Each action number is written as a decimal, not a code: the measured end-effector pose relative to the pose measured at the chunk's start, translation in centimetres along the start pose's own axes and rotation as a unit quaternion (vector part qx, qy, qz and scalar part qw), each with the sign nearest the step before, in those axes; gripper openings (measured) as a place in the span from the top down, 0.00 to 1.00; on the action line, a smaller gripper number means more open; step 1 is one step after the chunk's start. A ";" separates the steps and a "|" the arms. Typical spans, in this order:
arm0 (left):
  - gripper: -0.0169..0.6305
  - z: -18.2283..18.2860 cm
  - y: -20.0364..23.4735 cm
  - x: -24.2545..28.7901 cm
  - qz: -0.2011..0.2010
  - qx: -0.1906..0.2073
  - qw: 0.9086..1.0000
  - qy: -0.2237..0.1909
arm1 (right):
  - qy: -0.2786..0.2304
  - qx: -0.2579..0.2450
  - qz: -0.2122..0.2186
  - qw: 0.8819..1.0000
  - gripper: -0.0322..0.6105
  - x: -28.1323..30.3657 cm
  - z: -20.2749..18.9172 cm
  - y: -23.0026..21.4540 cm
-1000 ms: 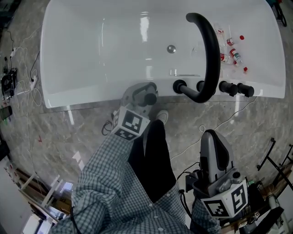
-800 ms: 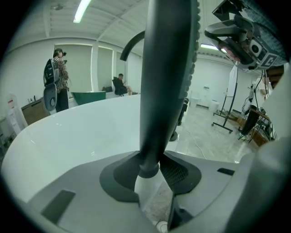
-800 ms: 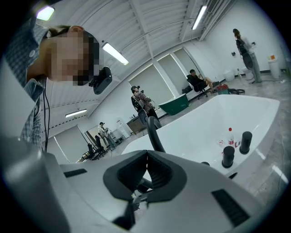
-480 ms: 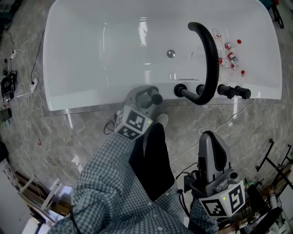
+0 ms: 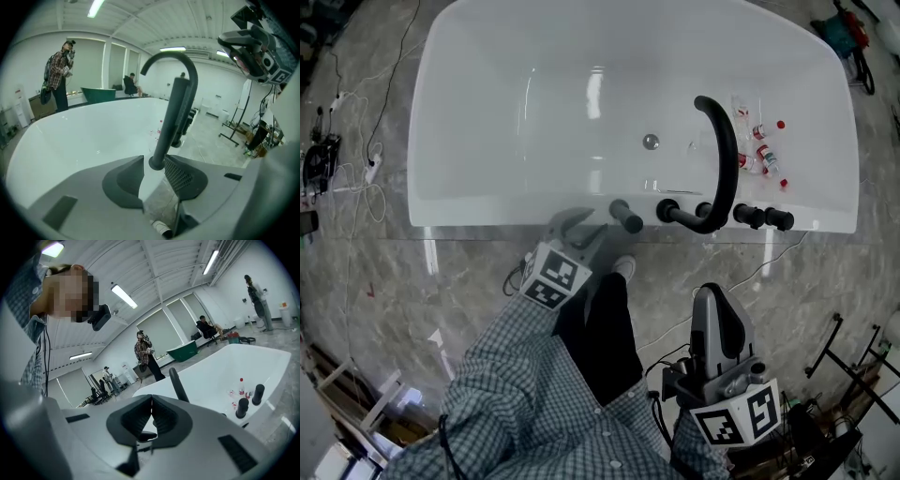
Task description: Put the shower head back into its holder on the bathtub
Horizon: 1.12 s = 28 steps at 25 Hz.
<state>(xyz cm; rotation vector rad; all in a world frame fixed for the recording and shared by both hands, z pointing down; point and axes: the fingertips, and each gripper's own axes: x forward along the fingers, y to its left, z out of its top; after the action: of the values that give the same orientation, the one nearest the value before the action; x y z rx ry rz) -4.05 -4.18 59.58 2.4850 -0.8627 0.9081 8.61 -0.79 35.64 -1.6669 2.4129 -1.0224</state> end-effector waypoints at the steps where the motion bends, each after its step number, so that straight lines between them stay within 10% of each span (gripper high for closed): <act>1: 0.76 0.5 0.3 -1.2 0.006 -0.013 1.000 -0.007 | -0.004 -0.003 0.003 1.000 0.93 0.0 0.5 0.6; 12: 0.96 10.3 3.6 -14.8 0.085 -0.156 0.978 -0.111 | -0.024 -0.056 0.045 0.997 0.93 -0.7 7.1 6.8; 28: 0.96 28.4 -0.3 -31.5 0.051 -0.076 0.948 -0.306 | -0.117 -0.198 0.087 0.969 0.93 -2.0 17.5 16.4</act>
<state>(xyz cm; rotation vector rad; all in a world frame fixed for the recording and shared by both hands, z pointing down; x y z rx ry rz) -10.11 -5.14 17.60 2.6248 -1.2022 0.0626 2.63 -4.25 12.58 -1.5229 2.6593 -0.3114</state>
